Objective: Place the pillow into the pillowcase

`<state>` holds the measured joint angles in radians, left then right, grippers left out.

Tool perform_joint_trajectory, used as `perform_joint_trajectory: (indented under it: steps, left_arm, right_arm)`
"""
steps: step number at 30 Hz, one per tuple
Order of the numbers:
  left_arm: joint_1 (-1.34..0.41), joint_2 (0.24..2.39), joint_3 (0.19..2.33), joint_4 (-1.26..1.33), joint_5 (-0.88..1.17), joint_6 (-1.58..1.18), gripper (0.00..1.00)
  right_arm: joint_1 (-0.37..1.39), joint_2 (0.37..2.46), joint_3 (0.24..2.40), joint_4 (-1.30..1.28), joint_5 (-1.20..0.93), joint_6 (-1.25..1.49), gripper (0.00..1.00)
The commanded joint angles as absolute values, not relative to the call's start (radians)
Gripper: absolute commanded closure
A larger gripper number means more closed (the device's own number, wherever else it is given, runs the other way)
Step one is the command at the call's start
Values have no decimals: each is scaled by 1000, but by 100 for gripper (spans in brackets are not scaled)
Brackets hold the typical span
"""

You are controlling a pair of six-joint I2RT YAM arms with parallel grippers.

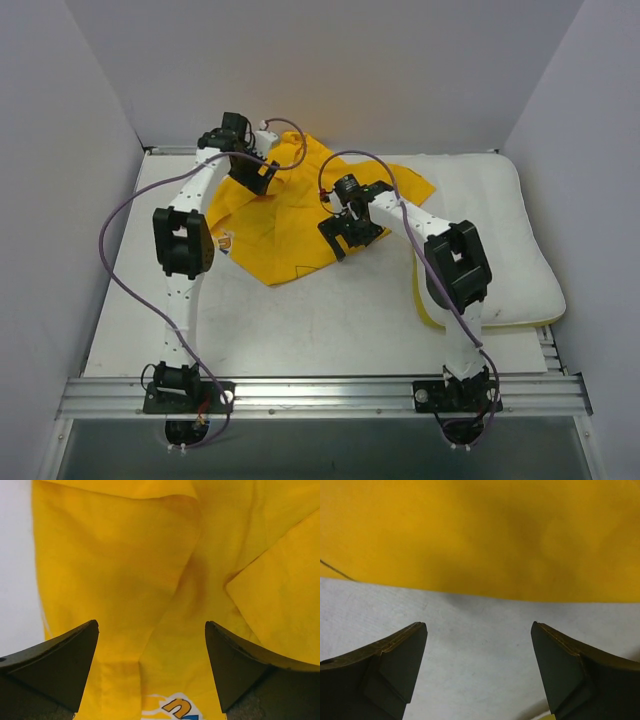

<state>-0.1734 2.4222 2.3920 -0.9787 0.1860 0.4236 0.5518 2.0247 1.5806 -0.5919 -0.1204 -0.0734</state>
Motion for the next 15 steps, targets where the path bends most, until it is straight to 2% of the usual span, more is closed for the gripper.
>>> perform_joint_trajectory:
  steps: [1, 5, 9, 11, 12, 13, 14, 15]
  left_arm:
    - [-227, 2431, 2355, -898, 157, 480, 4]
    - [-244, 2471, 2362, -848, 36, 503, 4]
    - [-242, 2513, 2411, -842, -34, 531, 8]
    - [-244, 2522, 2413, -833, -67, 581, 17]
    - [-244, 2528, 2414, -831, -105, 598, 23]
    - [-242, 2533, 2414, -827, -127, 613, 34]
    - [-244, 2539, 2418, -824, -146, 645, 41]
    - [-241, 2542, 2421, -821, -164, 655, 47]
  right_arm:
    - [563, 2081, 1657, -583, -143, -28, 12]
    - [572, 2173, 1710, -575, -121, -23, 16]
    - [578, 2239, 1736, -578, -42, -20, 29]
    - [577, 2261, 1738, -581, -15, -21, 34]
    - [577, 2278, 1738, -583, -3, -25, 43]
    - [577, 2286, 1736, -587, 6, -31, 47]
    - [575, 2292, 1730, -591, 24, -35, 54]
    - [575, 2295, 1726, -592, 28, -40, 74]
